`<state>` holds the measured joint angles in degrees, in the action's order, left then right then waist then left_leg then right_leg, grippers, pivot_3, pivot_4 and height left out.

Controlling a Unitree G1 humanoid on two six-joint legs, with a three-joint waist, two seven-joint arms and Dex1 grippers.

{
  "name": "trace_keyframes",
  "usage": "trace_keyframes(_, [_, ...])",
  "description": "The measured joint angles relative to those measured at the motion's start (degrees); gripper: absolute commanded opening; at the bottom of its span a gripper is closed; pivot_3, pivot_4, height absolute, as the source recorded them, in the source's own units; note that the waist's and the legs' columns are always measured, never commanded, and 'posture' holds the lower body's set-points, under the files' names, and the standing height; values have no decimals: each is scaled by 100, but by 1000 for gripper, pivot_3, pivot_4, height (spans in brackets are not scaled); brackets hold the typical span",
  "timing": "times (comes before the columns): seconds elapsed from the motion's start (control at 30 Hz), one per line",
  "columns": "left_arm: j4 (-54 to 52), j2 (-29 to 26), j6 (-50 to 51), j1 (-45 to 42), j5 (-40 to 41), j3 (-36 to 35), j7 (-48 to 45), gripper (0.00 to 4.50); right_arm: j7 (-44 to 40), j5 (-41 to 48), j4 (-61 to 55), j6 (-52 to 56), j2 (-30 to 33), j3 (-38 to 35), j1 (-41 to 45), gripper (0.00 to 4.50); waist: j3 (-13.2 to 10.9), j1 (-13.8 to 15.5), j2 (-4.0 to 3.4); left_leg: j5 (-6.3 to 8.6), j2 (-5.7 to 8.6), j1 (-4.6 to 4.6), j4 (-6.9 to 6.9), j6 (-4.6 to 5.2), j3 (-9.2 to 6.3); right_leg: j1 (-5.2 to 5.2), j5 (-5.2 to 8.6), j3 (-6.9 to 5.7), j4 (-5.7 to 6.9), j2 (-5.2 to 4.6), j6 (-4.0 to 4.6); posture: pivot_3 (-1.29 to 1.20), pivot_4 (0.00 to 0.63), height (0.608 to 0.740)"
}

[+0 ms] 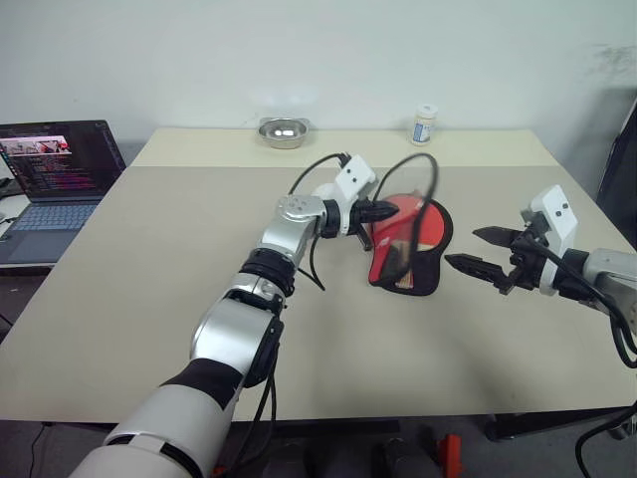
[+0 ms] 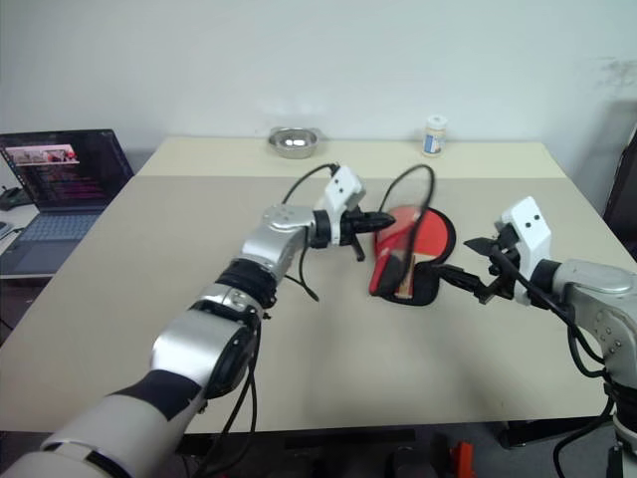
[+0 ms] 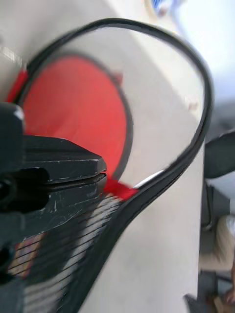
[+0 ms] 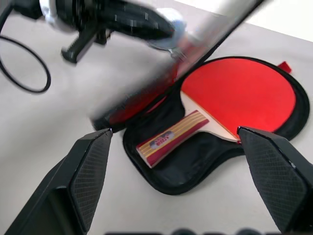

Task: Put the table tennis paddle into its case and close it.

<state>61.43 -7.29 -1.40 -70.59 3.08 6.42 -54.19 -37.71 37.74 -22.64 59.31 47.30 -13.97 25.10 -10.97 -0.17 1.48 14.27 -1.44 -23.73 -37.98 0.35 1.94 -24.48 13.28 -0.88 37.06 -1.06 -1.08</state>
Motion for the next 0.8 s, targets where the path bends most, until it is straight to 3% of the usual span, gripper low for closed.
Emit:
trace_keyframes(0.17, [-66, -85, -139, 248, -50, -1, -161, 57, 170, -80, 278, -39, -85, 72, 110, 4500, 0, -3, -1, 0, 0, 2, -8, 0, 4, 0, -1, 4, 6, 0, 1, 0, 150, 740])
trace_keyframes(0.33, [-844, -586, -120, 820, 50, -24, -582, 57, 332, -511, 1250, -314, -475, 502, 482, 4500, 1, -35, -2, -1, -4, 6, -7, 0, 6, 0, -17, 7, 11, 1, 28, 0, 150, 740])
trace_keyframes(0.5, [-2381, -1209, 481, 1689, 391, -190, -985, 57, 579, -1059, 2739, -766, -1076, 860, 1045, 4500, 2, -33, -4, -1, -4, 2, -7, -1, 9, -4, -20, 10, 12, 0, 33, 0, 150, 740])
trace_keyframes(0.63, [-4201, -1815, 1385, 2749, 886, -263, -1226, 57, 650, -1420, 4160, -1258, -1529, 932, 1627, 4500, 3, -43, -5, -2, -7, 3, -8, -2, 9, -5, -22, 13, 14, -2, 36, 0, 150, 740])
trace_keyframes(0.8, [-5405, -2257, 2119, 3406, 1228, -483, -1024, 57, 533, -1845, 5332, -1781, -1779, 1132, 1904, 4500, 3, 15, -5, -2, -5, 3, -14, -3, 6, -3, -25, 8, 17, -3, 40, 0, 150, 740])
